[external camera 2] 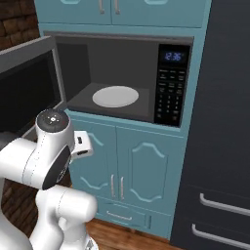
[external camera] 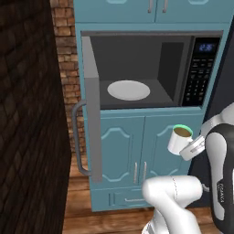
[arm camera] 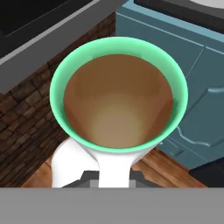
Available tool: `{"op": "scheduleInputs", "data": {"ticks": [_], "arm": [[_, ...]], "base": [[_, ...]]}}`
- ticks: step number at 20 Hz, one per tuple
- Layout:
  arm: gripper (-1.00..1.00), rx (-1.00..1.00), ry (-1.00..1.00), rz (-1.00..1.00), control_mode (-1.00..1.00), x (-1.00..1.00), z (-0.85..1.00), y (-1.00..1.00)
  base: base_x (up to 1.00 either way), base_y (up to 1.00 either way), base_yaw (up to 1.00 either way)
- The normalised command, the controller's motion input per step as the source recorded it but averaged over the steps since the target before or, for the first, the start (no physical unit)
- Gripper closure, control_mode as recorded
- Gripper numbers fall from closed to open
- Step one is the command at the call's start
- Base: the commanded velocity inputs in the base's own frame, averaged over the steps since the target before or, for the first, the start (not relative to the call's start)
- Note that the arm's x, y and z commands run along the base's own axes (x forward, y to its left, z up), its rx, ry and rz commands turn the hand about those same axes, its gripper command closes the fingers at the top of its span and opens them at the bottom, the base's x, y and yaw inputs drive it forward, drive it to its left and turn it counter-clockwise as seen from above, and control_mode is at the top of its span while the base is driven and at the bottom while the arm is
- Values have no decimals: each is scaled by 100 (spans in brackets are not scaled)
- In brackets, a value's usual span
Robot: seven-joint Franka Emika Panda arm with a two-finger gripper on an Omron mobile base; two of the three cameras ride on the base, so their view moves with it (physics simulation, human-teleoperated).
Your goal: Place the microwavable item in the microwave. Then, close the microwave door and press the start button.
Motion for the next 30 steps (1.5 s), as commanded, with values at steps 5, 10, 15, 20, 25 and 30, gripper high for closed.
{"op": "scheduleInputs", "data": {"ticks": [5, 10, 15, 20, 25, 30], "arm": [[100, 0, 0, 0, 100, 0, 0, 0], [100, 0, 0, 0, 100, 0, 0, 0], [100, 0, 0, 0, 100, 0, 0, 0], [100, 0, 0, 0, 100, 0, 0, 0], [100, 0, -3, -4, -100, 23, 20, 0], [100, 0, -7, -12, -100, 81, 61, 4]], "base": [[30, -6, -7], [32, 0, -2], [18, 0, 0], [0, 0, 0], [0, 0, 0], [0, 0, 0]]}}
